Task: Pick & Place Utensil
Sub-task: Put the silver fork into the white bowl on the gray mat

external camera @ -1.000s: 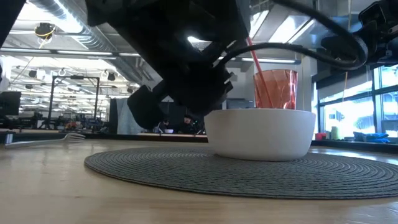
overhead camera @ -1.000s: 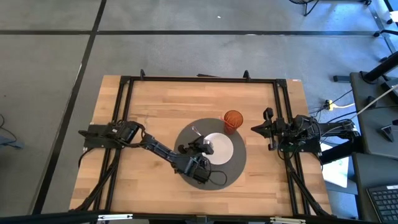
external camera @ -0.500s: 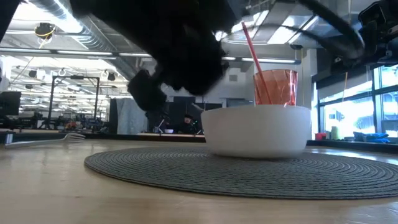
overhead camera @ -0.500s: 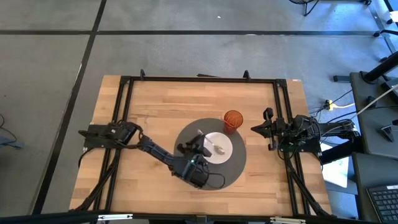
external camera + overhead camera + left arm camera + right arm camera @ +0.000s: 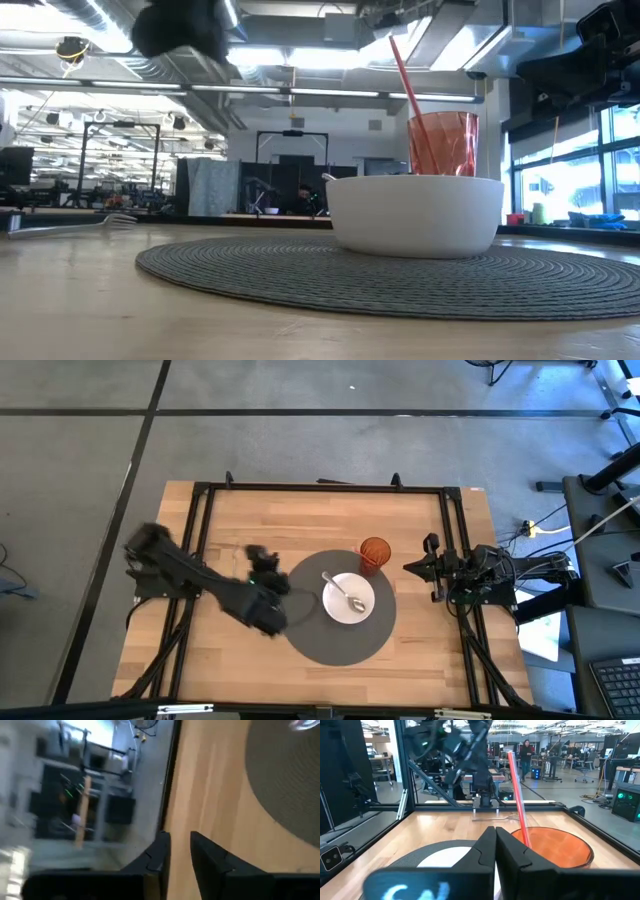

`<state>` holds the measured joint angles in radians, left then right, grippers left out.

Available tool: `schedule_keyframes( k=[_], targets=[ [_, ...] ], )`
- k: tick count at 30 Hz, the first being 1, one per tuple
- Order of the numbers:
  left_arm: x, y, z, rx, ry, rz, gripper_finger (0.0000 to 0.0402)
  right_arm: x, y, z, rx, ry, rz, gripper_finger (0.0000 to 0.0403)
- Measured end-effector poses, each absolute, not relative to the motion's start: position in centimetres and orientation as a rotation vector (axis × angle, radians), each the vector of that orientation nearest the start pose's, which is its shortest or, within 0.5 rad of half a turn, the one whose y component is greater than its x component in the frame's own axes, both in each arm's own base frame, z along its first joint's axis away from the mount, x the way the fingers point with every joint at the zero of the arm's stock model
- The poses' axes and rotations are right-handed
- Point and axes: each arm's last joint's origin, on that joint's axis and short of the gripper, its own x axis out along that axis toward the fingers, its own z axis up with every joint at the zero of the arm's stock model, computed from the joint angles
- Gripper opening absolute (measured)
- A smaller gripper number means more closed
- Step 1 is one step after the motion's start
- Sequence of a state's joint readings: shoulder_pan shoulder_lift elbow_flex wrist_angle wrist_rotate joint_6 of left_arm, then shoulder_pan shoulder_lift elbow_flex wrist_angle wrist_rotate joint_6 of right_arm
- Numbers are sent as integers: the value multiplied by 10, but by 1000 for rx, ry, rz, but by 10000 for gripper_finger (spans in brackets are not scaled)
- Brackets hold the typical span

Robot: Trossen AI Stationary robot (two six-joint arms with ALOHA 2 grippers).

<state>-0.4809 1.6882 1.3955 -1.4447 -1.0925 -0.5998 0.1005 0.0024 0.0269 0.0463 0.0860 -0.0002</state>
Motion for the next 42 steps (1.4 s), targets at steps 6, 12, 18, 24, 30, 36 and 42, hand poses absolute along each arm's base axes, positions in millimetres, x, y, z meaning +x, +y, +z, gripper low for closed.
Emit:
schedule_keyframes(
  k=[6, 12, 18, 24, 30, 36, 42],
  targets=[
    [199, -76, 254, 308, 769, 717, 13, 96, 7, 177, 5, -71, 14, 6],
    [166, -39, 217, -32, 561, 649, 1, 96, 7, 177, 4, -71, -1, 6],
    [150, -8, 193, -237, 549, 751, 2, 96, 6, 177, 4, -71, -12, 6],
    [164, -7, 194, -104, 458, 715, 1, 96, 6, 177, 4, -71, -12, 6],
    [171, -19, 214, 134, 117, 442, 2, 96, 6, 177, 3, -66, -10, 6],
    [138, -22, 243, 160, 61, 369, 3, 96, 6, 176, -5, -63, -9, 6],
    [91, -19, 259, 82, -176, 272, 1, 96, 6, 176, -4, -63, -9, 6]
  ],
)
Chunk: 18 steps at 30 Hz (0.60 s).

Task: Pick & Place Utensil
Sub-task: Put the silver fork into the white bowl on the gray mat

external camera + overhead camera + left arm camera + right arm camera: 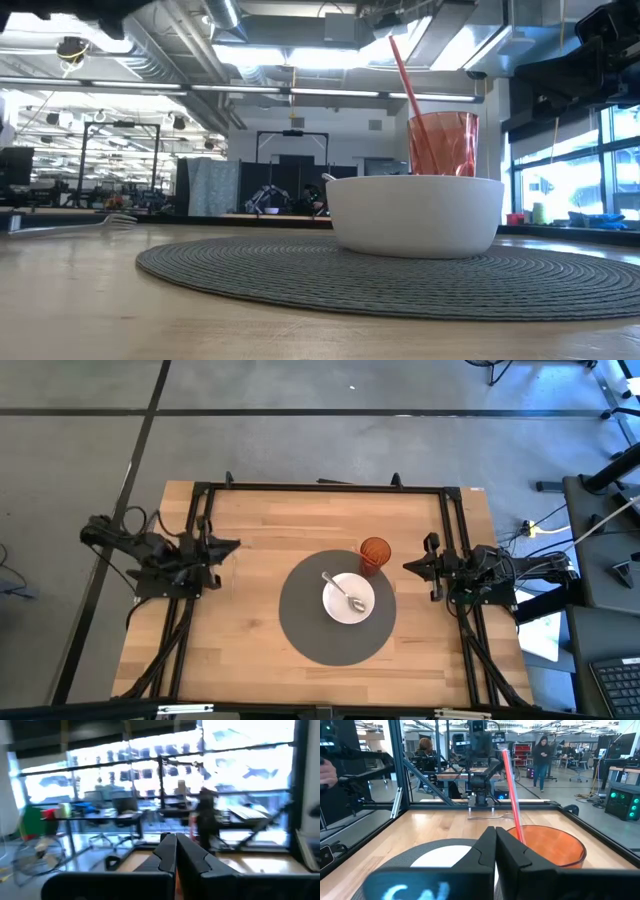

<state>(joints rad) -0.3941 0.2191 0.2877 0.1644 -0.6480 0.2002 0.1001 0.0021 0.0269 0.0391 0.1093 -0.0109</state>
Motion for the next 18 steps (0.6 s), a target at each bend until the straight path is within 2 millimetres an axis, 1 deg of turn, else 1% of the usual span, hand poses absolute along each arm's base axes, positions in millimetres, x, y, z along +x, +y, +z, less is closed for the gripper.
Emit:
schedule_keyframes(
  k=[3, 6, 10, 13, 16, 18],
  targets=[
    [86, -16, 243, 89, -140, 334, 3, 96, 6, 176, -3, -64, -12, 6],
    [83, -15, 233, 99, -123, 327, 2, 96, 6, 176, -2, -64, -12, 6],
    [83, -15, 220, 93, -110, 329, 2, 96, 6, 176, -3, -63, -12, 6],
    [82, -12, 214, 16, -100, 429, 3, 96, 6, 176, -4, -61, -12, 6],
    [82, -9, 208, -112, -90, 545, 1, 96, 6, 176, -5, -55, -12, 6],
    [84, -10, 204, -154, -71, 572, 1, 96, 6, 176, -4, -55, -12, 6]
  ],
)
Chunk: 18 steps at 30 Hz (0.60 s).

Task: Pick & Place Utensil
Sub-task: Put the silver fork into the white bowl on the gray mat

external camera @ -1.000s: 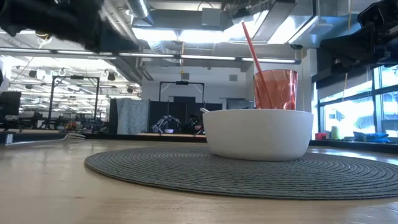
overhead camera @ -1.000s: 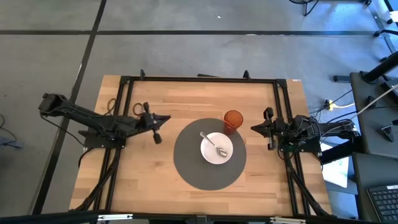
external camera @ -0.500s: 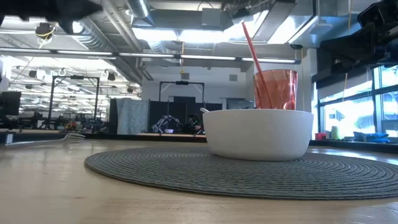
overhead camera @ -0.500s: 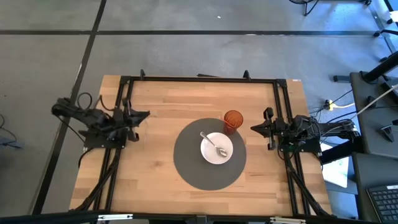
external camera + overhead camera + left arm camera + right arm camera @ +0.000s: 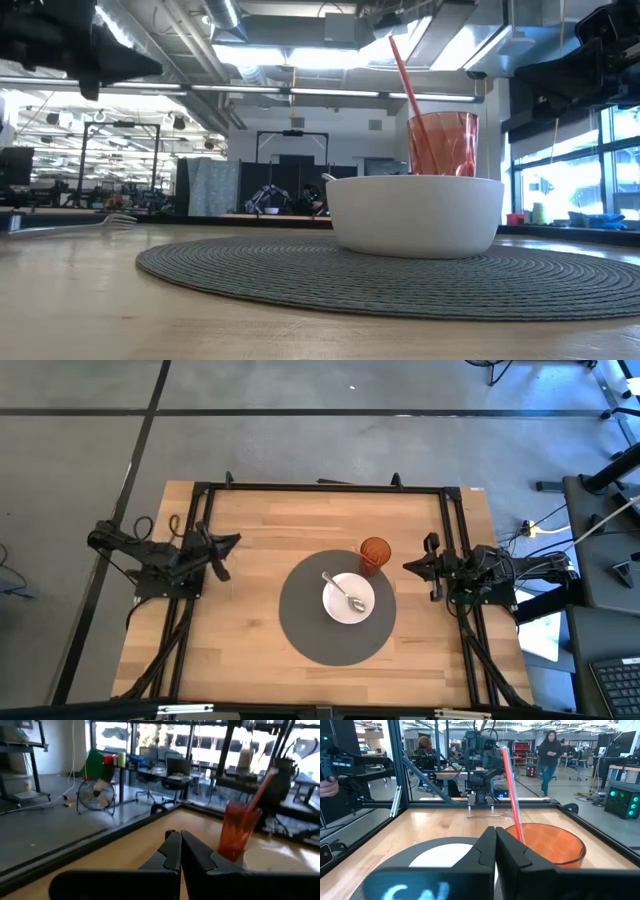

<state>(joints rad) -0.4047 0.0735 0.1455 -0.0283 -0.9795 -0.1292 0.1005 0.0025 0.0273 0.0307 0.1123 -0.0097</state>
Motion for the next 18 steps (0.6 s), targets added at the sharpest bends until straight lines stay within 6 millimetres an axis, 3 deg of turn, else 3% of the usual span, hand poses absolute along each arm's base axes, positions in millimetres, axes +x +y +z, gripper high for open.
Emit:
schedule_keyframes(
  k=[6, 12, 18],
  targets=[
    [96, -17, 198, -106, 33, 557, 2, 96, 6, 176, -3, -55, -12, 6],
    [113, -26, 212, -197, 159, 568, 3, 96, 6, 176, -2, -55, -12, 6],
    [140, -38, 231, -260, 400, 580, 3, 96, 6, 176, 9, -56, -11, 6]
  ],
)
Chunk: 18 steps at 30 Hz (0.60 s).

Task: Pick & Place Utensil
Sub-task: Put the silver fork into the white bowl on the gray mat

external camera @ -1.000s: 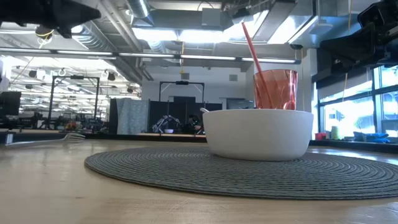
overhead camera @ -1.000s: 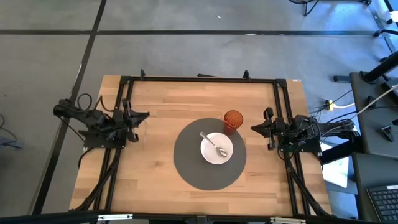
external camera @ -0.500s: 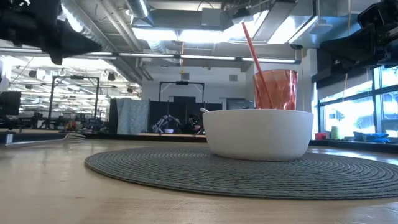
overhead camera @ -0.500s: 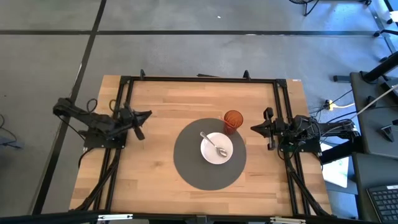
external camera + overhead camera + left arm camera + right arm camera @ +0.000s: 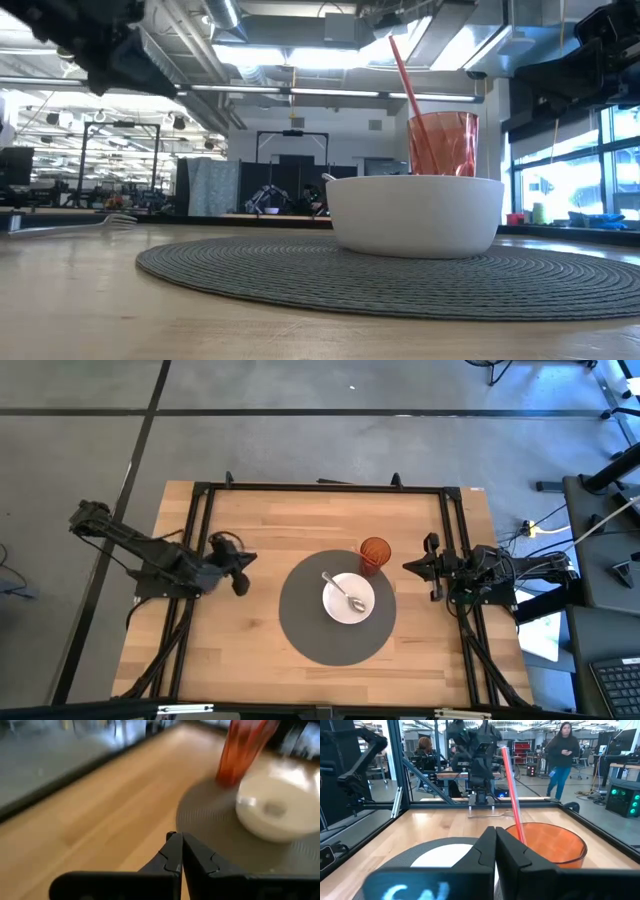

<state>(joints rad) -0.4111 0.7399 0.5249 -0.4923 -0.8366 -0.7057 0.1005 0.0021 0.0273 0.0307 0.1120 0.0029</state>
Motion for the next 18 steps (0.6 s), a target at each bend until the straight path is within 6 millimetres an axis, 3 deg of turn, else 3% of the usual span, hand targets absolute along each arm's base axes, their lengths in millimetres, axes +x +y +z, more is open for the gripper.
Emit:
schedule_keyframes(
  k=[4, 8, 11, 18],
  targets=[
    [147, -40, 238, -328, 670, 648, 3, 96, 6, 176, 25, -56, -11, 6],
    [150, -35, 227, -372, 896, 829, 2, 96, 6, 176, 25, -56, -11, 6],
    [154, -32, 216, -377, 999, 905, 4, 96, 6, 176, 29, -56, -11, 6],
    [166, -36, 197, -371, 1190, 893, 35, 96, 6, 176, 33, -56, -11, 6]
  ],
)
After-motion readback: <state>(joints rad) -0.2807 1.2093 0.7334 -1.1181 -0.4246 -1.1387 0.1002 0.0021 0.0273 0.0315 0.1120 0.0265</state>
